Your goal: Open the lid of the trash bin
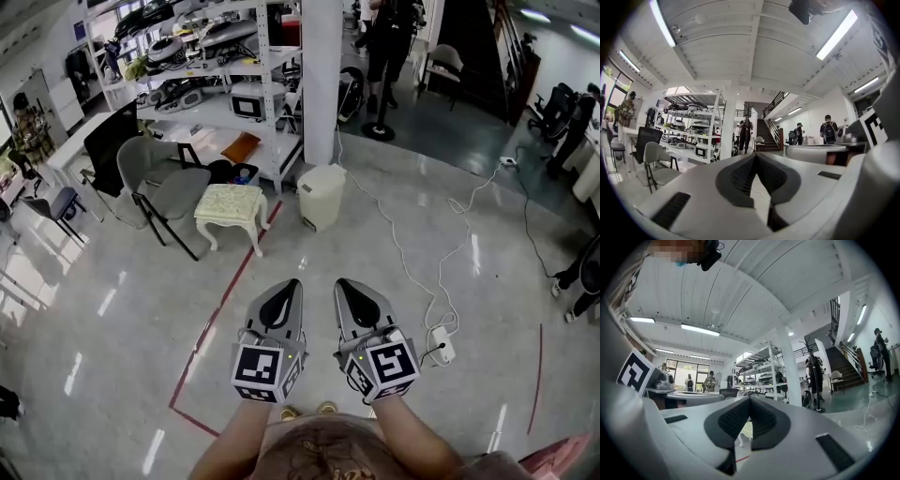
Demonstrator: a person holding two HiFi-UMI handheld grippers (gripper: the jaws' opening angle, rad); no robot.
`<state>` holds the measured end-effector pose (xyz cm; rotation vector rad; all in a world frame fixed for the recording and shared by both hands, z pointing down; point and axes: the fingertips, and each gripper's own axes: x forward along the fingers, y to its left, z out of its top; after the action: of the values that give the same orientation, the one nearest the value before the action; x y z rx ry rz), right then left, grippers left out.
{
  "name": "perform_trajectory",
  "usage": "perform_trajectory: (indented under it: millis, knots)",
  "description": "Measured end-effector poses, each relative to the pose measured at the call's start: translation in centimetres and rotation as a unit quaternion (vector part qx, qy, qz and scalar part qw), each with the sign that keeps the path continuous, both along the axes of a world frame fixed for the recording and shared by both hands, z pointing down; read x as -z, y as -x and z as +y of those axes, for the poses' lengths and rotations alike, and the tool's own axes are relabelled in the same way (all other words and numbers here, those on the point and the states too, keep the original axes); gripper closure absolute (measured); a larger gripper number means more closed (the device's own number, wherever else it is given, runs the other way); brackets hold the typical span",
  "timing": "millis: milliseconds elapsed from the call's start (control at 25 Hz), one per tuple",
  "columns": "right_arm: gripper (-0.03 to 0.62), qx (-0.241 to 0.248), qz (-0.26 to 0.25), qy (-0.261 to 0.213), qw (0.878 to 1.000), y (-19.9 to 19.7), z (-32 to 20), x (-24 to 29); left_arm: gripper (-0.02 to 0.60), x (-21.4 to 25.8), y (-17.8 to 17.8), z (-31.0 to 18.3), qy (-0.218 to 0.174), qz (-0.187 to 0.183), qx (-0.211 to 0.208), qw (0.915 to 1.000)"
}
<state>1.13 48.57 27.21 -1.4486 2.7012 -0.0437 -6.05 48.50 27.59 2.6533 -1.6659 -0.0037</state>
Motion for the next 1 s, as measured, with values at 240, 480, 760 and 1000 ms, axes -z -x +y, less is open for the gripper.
perform_trajectory:
  millis: [240,480,760,1000]
  knots:
    - [0.588,0.011,-0.006,0.004,1.000,-2.7,-1.3,-0.3,0.595,-0.3,-1.5,-1.2,-0.002,-0.002,0.014,0.9999]
    - [0.588,0.012,-0.009,0.018,1.000,-4.6,-2.9,-1.5,0.595,-0.6,-2.4,-2.6,0.000,-0.001,0.020,0.9998]
    - [0.588,-0.002,-0.005,0.027,1.000,-7.0,-6.0,-2.3,0.595,-1.9,-3.3,-6.6,0.012,0.004,0.019,0.9997]
    - [0.588,-0.016,-0.008,0.028,0.999,-7.8,-11.1,-3.1,0.595,-2.5,-3.4,-12.1,0.014,0.003,0.007,0.9999]
